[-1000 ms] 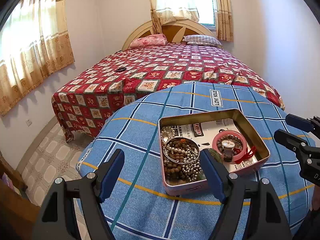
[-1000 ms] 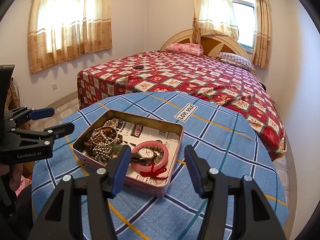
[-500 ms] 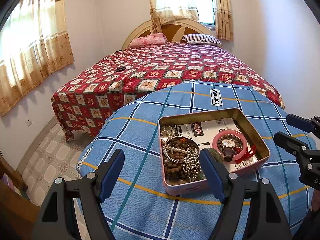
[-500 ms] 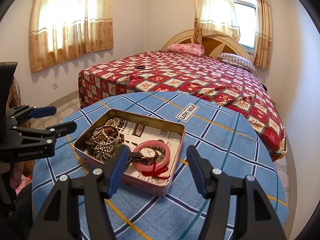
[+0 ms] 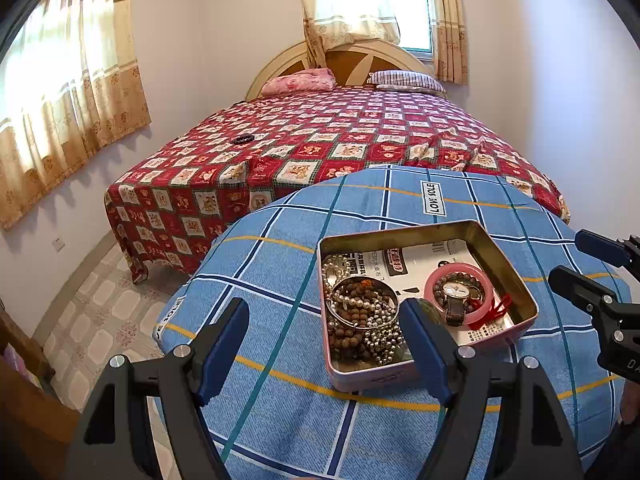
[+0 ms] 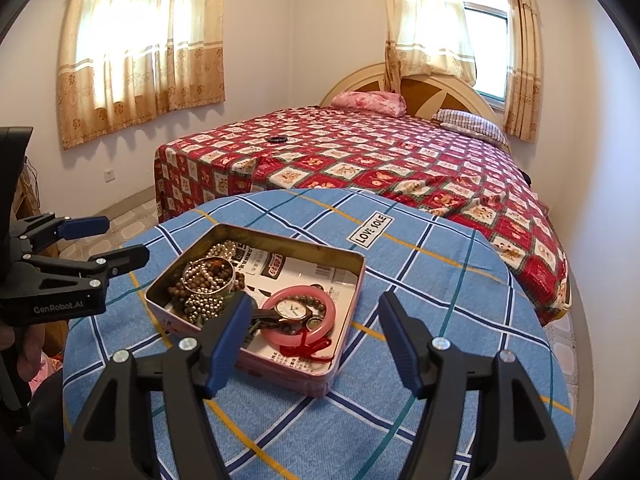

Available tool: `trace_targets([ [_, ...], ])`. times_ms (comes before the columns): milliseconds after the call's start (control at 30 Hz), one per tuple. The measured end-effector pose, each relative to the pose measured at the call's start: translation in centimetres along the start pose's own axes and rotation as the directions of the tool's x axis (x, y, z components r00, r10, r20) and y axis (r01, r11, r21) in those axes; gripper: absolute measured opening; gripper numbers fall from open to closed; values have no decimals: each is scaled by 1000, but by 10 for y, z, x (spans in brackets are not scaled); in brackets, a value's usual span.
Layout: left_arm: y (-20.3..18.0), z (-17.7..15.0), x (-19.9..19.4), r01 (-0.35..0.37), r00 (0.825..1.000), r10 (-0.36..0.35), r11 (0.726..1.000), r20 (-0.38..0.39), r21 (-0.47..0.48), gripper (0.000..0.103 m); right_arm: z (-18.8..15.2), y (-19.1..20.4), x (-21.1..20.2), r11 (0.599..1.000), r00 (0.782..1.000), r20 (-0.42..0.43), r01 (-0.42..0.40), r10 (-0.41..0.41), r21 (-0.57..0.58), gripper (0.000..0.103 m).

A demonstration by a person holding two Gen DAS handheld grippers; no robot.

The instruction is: Organize jewelry

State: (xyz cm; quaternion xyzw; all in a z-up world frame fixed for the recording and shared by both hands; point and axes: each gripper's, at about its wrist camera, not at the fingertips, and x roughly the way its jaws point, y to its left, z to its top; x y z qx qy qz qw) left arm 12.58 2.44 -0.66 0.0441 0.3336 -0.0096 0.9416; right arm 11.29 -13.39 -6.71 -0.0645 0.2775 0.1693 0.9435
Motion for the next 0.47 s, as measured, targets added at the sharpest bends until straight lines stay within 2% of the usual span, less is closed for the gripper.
trace_targets([
  [467, -2, -5, 2, -1, 1000, 1, 1000, -3, 13, 80, -5, -7, 4, 1000, 1000, -12, 12, -12, 6, 72],
])
